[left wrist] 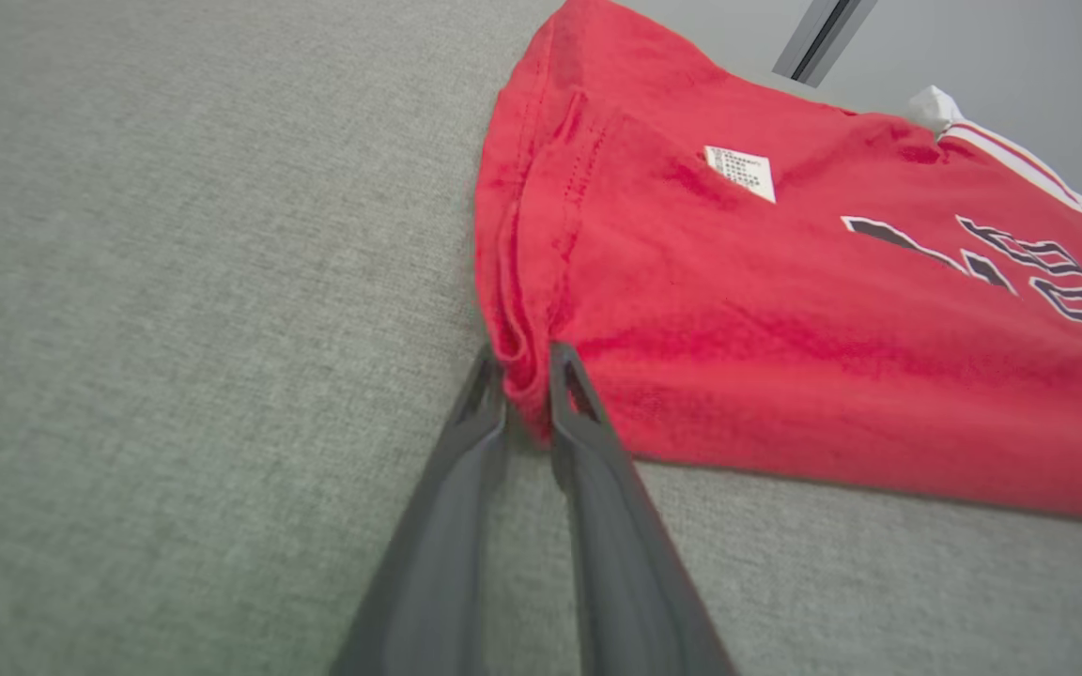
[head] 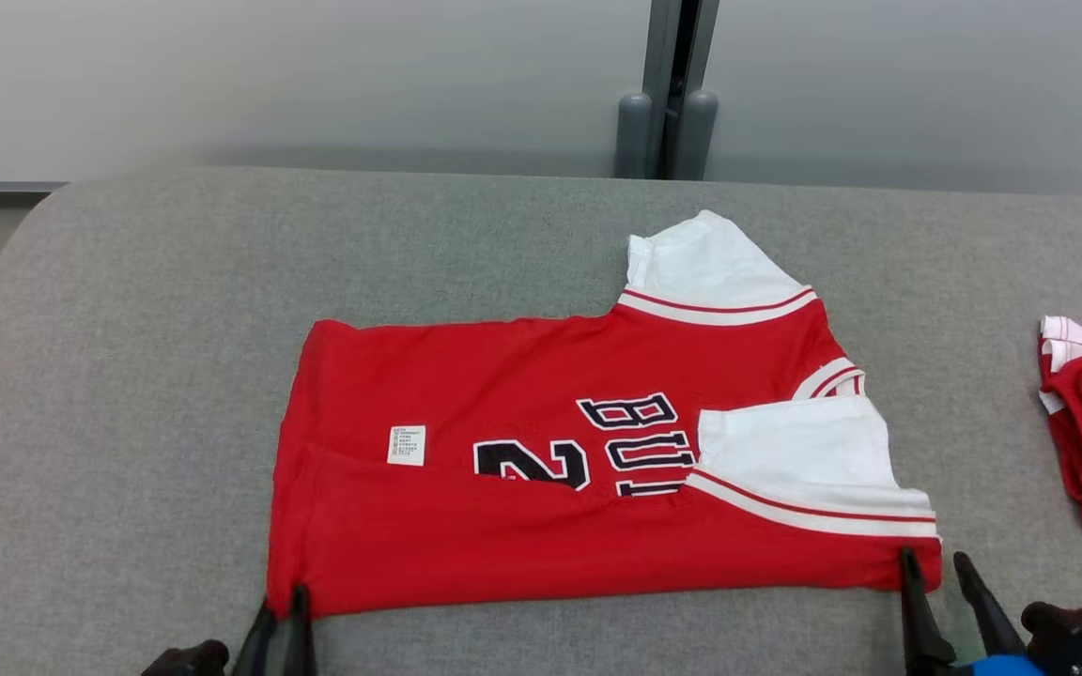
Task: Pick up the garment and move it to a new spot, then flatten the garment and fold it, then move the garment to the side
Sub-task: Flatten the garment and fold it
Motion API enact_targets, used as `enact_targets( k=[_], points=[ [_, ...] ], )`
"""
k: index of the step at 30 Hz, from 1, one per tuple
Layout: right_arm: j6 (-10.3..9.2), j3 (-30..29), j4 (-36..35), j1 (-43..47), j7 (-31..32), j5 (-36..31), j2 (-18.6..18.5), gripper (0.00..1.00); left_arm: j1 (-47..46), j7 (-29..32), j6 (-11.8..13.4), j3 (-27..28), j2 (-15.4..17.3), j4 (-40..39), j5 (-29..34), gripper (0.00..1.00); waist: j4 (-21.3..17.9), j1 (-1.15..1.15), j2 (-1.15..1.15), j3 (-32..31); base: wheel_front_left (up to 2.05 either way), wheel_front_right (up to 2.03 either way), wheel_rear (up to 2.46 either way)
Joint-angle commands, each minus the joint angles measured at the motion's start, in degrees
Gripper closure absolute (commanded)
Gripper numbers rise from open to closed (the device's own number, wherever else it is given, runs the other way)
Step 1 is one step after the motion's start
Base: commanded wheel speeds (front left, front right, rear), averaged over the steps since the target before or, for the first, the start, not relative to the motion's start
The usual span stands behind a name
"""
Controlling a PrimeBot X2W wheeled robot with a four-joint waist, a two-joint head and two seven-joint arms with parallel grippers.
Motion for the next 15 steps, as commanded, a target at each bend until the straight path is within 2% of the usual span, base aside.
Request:
enact_targets(
  k=[1, 9, 15],
  points=[
    [-0.02, 0.0, -0.7, -1.2, -0.2, -1.7, -0.9, 0.00, -1.5, -0.1, 0.3, 0.0, 0.1, -1.0, 0.8, 0.00, 0.3, 0.01, 0.00, 0.8, 0.00, 0.00, 0.00],
    [-0.02, -1.9, -3.6, -8.2, -0.2, -6.8, -0.7, 0.00, -10.8, -0.1, 0.1, 2.7, 0.1, -4.5, 5.0, 0.00, 0.9, 0.01, 0.00, 5.2, 0.00, 0.00, 0.00],
    [-0.02, -0.1, -3.2, -14.6, -0.2, -8.8, -0.6, 0.00, -23.8, -0.1, 0.0, 0.9, 2.8, 4.7, 5.3, 0.00, 0.8, 0.01, 0.00, 9.5, 0.00, 0.00, 0.00]
  ],
)
